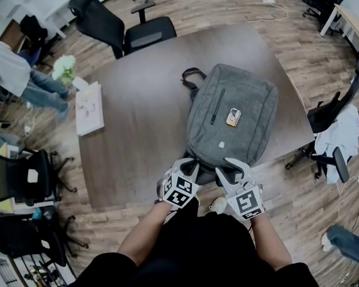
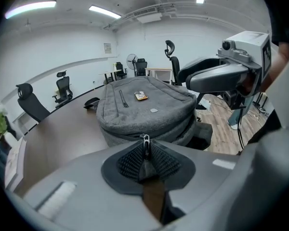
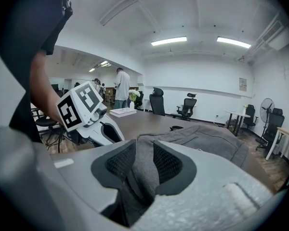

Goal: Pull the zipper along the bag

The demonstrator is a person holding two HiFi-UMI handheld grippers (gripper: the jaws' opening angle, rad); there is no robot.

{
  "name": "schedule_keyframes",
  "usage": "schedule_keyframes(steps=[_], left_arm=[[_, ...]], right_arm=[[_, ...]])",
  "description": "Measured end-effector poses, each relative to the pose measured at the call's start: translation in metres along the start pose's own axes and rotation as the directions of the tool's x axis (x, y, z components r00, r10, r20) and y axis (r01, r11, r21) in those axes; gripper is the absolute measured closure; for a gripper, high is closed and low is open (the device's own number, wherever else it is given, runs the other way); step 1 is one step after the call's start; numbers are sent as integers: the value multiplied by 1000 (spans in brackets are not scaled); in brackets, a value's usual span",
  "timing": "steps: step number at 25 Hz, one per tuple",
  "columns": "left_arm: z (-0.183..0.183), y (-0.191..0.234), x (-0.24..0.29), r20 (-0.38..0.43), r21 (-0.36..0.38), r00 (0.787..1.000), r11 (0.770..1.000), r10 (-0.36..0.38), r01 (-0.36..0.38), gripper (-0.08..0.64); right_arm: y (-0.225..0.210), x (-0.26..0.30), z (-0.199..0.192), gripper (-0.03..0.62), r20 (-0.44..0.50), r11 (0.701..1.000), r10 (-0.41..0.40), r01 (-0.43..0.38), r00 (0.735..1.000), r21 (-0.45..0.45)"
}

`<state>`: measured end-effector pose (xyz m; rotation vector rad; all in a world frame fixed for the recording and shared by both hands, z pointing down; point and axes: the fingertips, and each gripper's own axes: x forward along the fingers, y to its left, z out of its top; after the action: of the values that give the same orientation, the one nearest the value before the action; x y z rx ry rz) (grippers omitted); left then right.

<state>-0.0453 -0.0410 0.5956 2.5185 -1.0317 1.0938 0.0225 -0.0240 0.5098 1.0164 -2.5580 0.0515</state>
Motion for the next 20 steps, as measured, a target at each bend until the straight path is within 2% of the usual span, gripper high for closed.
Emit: schedule_keyframes(steps=[7, 15, 20], left_arm=[[-2, -3, -3, 9, 47, 997, 996, 73, -73, 495], [1, -4, -5, 16, 108, 995, 989, 100, -102, 497], [0, -6, -4, 5, 202, 989, 969, 148, -146, 499]], right_arm=[[3, 1, -2, 474, -3, 1000, 3, -3, 1000, 2], [2, 0, 0, 474, 6, 1000, 0, 0, 1000, 4], [3, -1, 5, 474, 25, 1000, -1, 1, 1000, 8]])
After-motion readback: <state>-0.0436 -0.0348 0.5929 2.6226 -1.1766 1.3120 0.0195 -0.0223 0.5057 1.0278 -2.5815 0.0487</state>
